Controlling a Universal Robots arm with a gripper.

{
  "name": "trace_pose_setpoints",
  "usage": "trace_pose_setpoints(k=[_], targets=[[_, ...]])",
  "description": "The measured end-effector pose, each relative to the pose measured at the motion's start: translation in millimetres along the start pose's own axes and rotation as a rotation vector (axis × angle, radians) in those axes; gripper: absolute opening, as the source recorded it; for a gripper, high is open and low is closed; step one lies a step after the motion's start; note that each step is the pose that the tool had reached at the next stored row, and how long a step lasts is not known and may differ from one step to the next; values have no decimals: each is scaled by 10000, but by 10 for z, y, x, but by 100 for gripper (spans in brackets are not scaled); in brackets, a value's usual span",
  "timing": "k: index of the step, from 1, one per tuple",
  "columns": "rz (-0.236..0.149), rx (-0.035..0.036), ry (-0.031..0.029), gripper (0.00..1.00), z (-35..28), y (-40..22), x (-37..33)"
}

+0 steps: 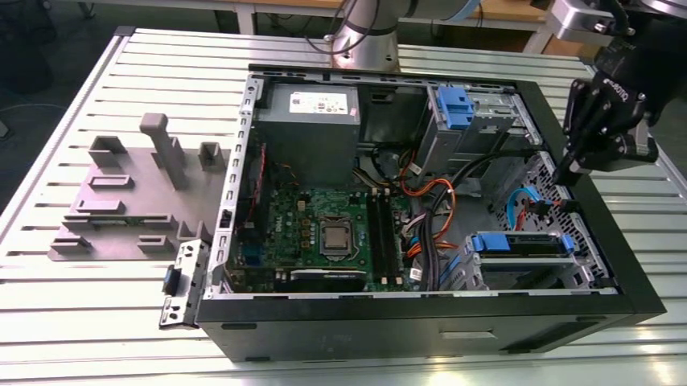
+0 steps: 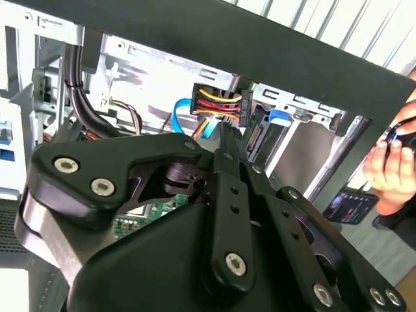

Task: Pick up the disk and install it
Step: 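Insert the first disk wire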

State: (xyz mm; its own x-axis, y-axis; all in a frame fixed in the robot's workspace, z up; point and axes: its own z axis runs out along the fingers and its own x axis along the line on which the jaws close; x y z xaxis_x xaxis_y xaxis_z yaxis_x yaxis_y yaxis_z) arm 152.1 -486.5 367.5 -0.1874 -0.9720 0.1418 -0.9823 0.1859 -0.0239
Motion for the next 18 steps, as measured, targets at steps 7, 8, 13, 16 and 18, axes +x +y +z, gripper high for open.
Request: trace_pose_setpoints(k=[7,8,13,16,18], targets=[[-432,-216,192,11,24,-18,-2],[-482,-257,230,11,25,-21,-3],[-838,-297,272,11,30,-36,-6],[-1062,-282,276,11,36,-42,-7],[-1185,-269,276,11,40,-46,-6]])
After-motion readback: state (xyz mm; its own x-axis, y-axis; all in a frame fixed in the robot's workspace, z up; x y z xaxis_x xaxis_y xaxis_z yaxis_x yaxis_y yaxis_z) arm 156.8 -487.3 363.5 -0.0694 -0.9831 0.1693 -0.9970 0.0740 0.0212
